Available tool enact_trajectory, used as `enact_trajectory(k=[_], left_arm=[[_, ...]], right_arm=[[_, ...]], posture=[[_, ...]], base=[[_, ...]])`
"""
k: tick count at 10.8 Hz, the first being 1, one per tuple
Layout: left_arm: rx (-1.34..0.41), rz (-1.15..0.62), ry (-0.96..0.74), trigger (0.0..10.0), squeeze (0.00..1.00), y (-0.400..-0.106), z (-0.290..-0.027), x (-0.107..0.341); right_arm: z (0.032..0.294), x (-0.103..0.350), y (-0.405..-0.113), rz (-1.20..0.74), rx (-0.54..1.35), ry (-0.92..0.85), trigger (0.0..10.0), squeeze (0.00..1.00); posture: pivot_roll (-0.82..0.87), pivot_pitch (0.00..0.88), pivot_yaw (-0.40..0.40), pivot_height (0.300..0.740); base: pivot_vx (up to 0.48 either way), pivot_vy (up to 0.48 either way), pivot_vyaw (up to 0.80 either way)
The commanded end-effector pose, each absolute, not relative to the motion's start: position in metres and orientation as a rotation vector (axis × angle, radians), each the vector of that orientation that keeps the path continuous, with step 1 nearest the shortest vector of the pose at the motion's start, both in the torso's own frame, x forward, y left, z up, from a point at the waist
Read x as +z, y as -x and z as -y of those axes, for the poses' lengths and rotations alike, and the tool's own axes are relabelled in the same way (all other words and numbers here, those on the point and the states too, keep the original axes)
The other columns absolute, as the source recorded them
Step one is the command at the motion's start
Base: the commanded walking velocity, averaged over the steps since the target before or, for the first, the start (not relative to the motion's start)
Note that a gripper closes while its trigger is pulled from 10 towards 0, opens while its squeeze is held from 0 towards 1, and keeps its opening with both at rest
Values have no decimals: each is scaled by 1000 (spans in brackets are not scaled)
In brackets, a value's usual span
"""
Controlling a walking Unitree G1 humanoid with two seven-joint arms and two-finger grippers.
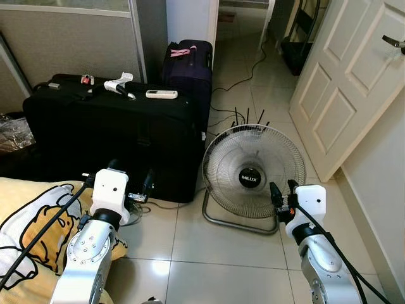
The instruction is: Clean up the room
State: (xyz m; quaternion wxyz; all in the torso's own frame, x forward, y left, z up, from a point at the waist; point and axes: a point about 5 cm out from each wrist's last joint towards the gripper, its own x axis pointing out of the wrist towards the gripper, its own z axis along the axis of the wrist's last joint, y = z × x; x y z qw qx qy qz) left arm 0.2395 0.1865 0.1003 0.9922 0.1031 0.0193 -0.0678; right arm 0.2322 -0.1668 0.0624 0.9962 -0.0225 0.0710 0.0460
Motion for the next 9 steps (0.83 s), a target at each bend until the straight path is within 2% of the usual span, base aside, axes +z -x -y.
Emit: enact_trajectory(k=[1,8,9], left_arm=[[-138,-40,-212,10000,114,-240,-186,100],[-150,-37,-201,10000,110,-240,-182,103],[-25,-55,-136,10000,110,-249,-190,110]], right_arm=[[168,63,-233,-144,88,46,10000,0],[168,60,-230,-158,85,64,10000,0],[170,61,-234,-212,100,127,10000,0]], posture=[[10,0,-11,740],[43,0,-22,740],[50,0,-27,740]], base=[[0,0,0],[0,0,0],[0,0,0]])
